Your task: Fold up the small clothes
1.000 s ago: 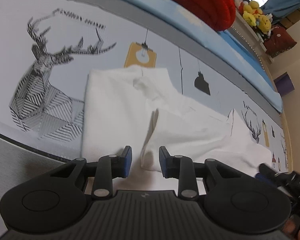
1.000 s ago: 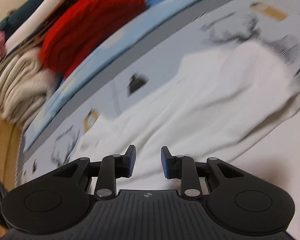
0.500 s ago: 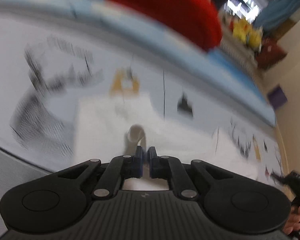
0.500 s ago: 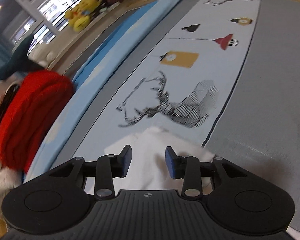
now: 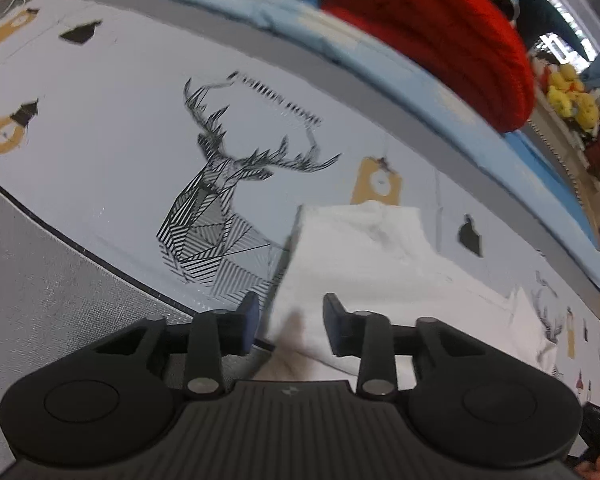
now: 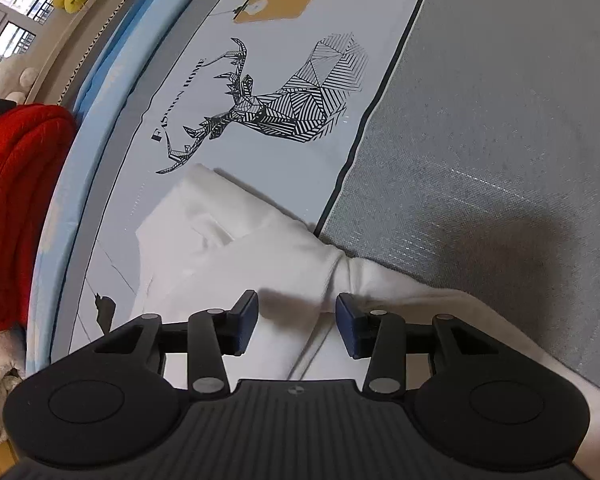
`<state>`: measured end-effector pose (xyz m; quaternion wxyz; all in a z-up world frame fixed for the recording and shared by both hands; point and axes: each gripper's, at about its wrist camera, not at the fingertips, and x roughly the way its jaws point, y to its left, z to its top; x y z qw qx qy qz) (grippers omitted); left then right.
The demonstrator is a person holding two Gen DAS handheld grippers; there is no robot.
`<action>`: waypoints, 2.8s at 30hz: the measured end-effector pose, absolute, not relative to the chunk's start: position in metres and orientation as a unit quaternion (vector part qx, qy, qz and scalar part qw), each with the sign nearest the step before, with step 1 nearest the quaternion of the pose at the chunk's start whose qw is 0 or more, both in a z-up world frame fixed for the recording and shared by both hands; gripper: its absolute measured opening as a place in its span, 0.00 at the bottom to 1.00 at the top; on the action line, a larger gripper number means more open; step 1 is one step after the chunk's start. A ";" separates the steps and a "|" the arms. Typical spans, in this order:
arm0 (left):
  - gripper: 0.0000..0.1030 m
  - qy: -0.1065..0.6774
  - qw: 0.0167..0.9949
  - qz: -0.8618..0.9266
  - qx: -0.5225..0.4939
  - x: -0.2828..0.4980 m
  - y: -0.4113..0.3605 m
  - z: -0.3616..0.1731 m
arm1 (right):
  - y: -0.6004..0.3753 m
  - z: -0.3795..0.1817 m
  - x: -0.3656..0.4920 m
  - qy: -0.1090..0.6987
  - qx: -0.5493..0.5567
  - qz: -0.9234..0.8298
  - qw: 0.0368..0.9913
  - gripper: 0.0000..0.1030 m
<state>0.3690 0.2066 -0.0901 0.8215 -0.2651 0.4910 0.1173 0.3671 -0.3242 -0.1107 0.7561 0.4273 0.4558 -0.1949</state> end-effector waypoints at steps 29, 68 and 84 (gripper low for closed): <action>0.01 0.486 0.828 0.122 -0.254 0.372 0.202 -0.082 | -0.294 -0.095 0.451 0.427 0.145 -0.015 0.892 0.43; 0.03 0.490 0.829 0.086 -0.257 0.371 0.183 -0.080 | -0.309 -0.092 0.396 0.521 0.074 0.023 0.850 0.43; 0.03 0.496 0.824 0.069 -0.265 0.367 0.181 -0.081 | -0.342 -0.051 0.379 0.438 0.133 -0.030 0.889 0.04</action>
